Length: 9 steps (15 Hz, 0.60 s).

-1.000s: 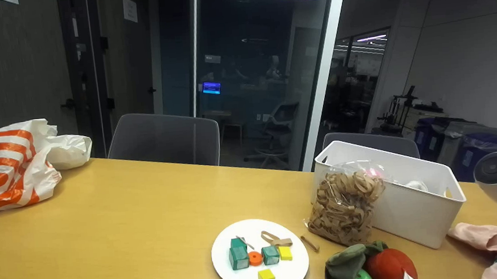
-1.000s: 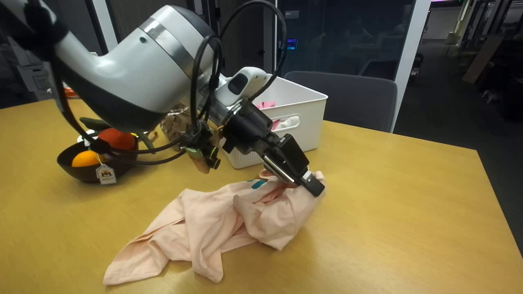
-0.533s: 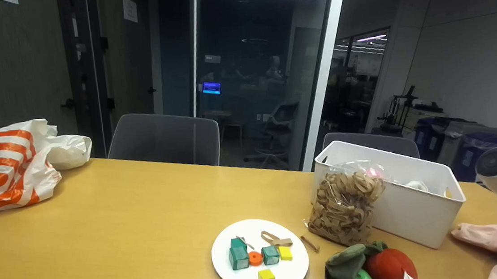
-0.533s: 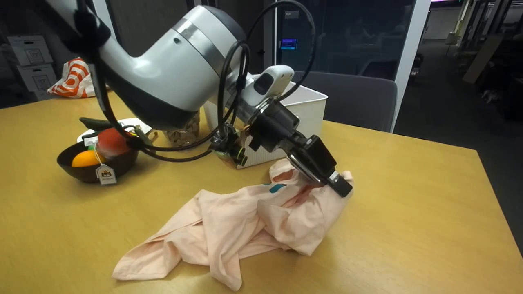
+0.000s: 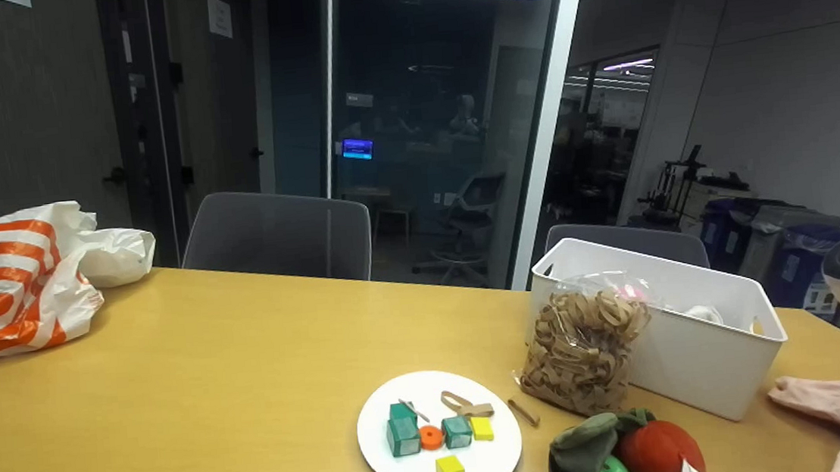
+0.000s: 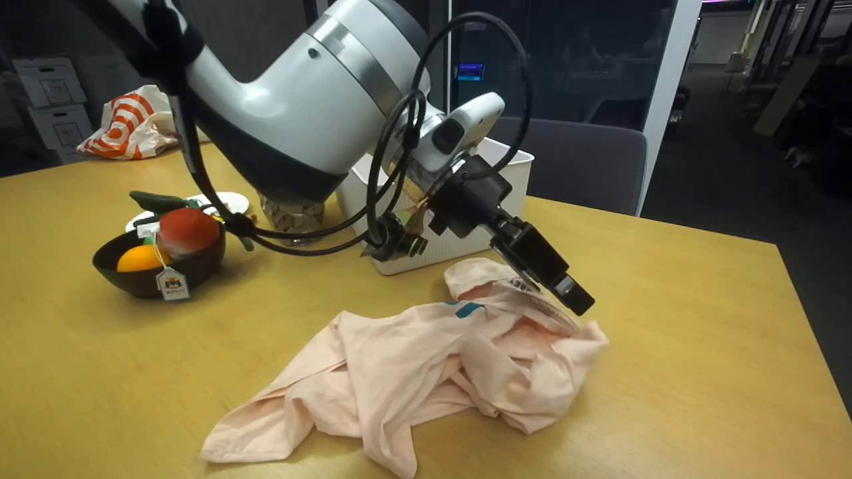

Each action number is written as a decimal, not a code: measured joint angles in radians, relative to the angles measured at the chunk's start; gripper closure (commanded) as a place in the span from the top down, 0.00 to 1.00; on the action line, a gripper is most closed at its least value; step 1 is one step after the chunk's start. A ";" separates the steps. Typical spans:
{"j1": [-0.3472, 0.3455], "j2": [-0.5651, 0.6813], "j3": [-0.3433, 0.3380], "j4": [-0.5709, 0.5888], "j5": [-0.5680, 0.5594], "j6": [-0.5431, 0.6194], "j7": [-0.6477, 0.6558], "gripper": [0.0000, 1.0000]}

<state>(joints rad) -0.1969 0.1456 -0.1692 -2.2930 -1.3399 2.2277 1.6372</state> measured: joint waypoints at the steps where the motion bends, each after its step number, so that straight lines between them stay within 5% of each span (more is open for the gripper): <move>1: 0.000 0.000 0.000 0.000 0.000 0.013 0.018 0.76; 4: -0.001 -0.004 -0.001 -0.003 0.010 0.078 0.041 1.00; 9: -0.002 -0.049 0.001 -0.062 0.153 0.313 0.034 1.00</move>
<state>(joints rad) -0.1985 0.0966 -0.1685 -2.3548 -1.1865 2.5403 1.6714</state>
